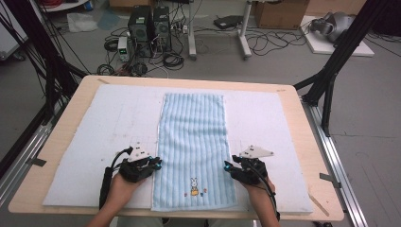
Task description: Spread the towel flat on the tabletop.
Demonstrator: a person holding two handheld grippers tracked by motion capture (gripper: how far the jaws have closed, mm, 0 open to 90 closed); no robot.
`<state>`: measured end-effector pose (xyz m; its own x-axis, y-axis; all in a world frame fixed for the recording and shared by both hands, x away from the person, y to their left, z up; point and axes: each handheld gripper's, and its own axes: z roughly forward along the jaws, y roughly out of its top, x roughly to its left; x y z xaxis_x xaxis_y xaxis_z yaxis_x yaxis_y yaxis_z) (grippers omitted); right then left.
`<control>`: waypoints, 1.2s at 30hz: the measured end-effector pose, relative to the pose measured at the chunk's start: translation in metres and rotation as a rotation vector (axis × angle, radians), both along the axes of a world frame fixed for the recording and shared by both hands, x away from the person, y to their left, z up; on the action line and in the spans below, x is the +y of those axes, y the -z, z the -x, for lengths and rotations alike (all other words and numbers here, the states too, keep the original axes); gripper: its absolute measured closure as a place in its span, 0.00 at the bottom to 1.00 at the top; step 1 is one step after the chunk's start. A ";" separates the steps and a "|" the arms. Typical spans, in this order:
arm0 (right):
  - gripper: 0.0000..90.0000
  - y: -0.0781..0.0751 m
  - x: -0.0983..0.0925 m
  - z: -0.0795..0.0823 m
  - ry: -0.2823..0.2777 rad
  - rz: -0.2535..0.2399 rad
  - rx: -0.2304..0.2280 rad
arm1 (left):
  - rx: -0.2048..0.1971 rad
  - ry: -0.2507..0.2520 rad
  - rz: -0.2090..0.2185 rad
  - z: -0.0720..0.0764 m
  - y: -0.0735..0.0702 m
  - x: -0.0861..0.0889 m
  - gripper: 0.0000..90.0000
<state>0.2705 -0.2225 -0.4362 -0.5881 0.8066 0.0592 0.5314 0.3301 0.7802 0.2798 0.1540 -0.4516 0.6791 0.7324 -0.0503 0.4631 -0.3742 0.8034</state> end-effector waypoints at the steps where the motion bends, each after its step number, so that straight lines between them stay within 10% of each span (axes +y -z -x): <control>1: 0.65 0.001 -0.002 0.000 0.003 -0.011 0.005 | 0.003 0.005 0.001 0.000 0.000 0.001 0.96; 15: 0.86 0.010 0.006 0.007 -0.055 0.005 0.091 | 0.026 -0.019 0.058 -0.005 -0.001 0.022 0.97; 25: 0.75 0.008 0.014 0.013 -0.095 -0.047 0.075 | -0.004 -0.037 0.071 -0.010 -0.002 0.030 0.97; 30: 0.83 0.011 0.018 0.013 -0.084 0.002 0.072 | 0.039 -0.089 0.123 -0.003 -0.002 0.034 0.59; 36: 0.83 0.011 0.017 0.013 -0.079 -0.004 0.075 | 0.070 -0.042 0.098 0.011 0.000 0.035 0.63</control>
<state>0.2574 -0.2053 -0.4475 -0.6434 0.7578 0.1086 0.5606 0.3697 0.7410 0.2689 0.1889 -0.4514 0.6405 0.7492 -0.1688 0.5325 -0.2749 0.8006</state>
